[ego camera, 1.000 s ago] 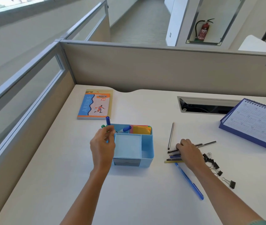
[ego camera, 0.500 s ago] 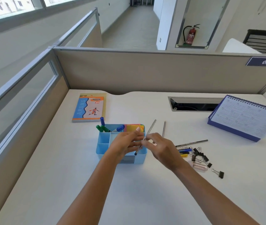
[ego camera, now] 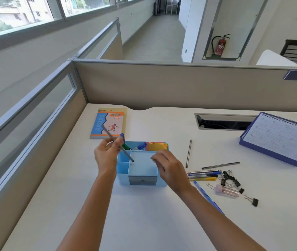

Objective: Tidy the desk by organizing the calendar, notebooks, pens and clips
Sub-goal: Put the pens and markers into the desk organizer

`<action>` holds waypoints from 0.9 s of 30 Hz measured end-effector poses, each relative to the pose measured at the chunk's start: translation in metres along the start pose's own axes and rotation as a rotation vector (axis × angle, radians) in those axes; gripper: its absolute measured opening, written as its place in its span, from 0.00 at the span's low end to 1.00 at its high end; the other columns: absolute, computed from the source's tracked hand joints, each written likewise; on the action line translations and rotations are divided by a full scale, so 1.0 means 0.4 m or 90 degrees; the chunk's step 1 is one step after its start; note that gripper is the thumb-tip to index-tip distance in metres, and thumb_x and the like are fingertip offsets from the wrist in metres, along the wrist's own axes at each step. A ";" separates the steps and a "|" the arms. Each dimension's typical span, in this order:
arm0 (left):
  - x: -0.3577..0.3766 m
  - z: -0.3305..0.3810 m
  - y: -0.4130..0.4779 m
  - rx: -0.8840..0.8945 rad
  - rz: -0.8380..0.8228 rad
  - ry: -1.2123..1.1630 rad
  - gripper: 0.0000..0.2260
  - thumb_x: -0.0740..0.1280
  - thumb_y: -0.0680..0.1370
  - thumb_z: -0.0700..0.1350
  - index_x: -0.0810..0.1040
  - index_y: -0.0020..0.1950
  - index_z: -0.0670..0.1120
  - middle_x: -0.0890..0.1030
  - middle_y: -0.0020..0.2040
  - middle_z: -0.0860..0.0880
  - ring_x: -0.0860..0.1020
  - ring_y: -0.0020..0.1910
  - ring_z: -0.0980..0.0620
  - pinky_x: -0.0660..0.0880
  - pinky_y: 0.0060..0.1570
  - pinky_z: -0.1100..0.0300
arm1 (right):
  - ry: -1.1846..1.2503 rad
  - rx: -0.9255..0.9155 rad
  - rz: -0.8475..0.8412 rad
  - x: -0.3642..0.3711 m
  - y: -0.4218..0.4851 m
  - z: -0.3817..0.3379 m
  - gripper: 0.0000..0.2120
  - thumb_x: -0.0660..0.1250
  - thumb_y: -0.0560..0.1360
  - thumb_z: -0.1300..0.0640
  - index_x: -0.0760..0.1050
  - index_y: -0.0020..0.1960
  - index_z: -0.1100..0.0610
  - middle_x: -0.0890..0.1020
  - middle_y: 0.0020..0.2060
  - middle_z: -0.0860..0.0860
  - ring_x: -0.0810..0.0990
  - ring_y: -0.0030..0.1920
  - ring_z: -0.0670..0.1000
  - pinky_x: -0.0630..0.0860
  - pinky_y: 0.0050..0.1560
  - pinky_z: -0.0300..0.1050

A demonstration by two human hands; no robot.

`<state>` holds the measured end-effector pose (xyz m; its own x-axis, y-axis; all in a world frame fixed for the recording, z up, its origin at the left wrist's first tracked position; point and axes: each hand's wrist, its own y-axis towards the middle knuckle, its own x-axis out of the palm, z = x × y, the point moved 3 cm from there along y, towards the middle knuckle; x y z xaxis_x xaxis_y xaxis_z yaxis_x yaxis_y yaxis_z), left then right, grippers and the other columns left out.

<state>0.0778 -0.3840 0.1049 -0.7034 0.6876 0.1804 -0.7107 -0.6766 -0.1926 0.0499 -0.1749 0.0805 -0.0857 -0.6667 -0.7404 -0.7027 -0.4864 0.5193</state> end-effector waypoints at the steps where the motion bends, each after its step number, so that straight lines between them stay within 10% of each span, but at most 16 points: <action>1: -0.025 -0.005 0.011 0.009 0.035 0.003 0.07 0.73 0.73 0.42 0.80 0.50 0.43 0.84 0.43 0.46 0.83 0.45 0.50 0.79 0.52 0.55 | 0.015 0.027 0.016 -0.001 -0.005 0.009 0.06 0.64 0.77 0.61 0.78 0.51 0.55 0.79 0.48 0.49 0.78 0.47 0.49 0.78 0.41 0.44; 8: -0.081 -0.084 0.041 0.016 0.138 0.107 0.04 0.72 0.75 0.47 0.80 0.47 0.49 0.84 0.46 0.50 0.81 0.49 0.51 0.76 0.54 0.58 | 0.059 0.243 0.133 -0.028 -0.092 0.113 0.06 0.65 0.76 0.65 0.79 0.50 0.59 0.80 0.45 0.51 0.79 0.44 0.48 0.80 0.43 0.44; 27: 0.010 -0.210 -0.012 0.026 0.113 0.131 0.11 0.66 0.79 0.42 0.80 0.60 0.50 0.83 0.52 0.50 0.80 0.52 0.53 0.75 0.56 0.59 | -0.104 0.465 0.011 -0.067 -0.223 0.350 0.06 0.65 0.75 0.65 0.81 0.48 0.62 0.80 0.46 0.55 0.79 0.45 0.57 0.74 0.44 0.47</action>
<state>0.0792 -0.3560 0.0256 -0.8026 0.5942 -0.0530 -0.5799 -0.7979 -0.1644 0.0160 -0.0348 -0.0058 -0.1648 -0.5514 -0.8178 -0.9856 0.0597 0.1583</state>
